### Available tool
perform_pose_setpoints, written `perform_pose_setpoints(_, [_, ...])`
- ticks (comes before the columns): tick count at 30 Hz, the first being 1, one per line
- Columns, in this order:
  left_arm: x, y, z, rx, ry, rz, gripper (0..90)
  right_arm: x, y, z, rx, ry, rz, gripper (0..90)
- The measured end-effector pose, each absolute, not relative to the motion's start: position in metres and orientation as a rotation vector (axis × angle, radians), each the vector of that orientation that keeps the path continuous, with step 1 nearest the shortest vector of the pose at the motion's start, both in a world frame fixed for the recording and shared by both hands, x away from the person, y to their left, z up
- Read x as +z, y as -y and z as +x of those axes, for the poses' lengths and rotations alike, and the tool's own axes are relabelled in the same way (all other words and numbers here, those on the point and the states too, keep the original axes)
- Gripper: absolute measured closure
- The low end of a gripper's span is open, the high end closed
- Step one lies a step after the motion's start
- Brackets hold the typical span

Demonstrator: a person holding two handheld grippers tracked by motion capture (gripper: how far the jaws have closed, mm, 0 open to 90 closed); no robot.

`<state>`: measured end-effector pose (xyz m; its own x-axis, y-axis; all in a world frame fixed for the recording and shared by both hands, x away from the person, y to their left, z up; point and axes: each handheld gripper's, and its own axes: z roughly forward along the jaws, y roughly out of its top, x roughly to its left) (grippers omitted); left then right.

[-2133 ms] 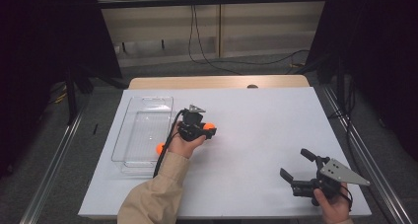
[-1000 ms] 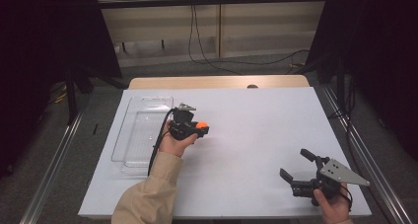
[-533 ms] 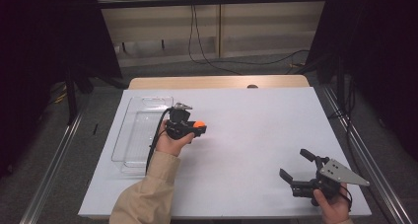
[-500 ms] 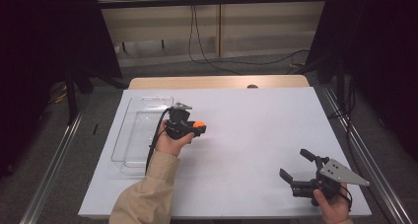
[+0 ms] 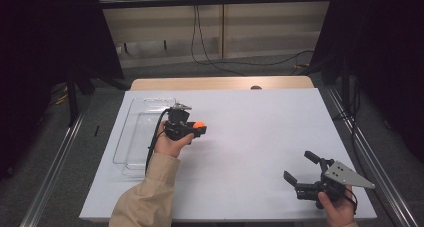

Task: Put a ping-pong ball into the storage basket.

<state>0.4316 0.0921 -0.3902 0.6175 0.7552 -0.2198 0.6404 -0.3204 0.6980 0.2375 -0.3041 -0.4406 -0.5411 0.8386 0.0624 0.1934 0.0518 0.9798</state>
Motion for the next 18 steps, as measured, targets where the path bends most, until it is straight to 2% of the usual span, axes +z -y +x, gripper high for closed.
perform_pose_setpoints(18, [-0.3810,-0.0983,0.4309,0.180,-1.097,2.035,50.9,-0.4406,0.3037,0.2376,1.526,-1.790,1.033,1.2])
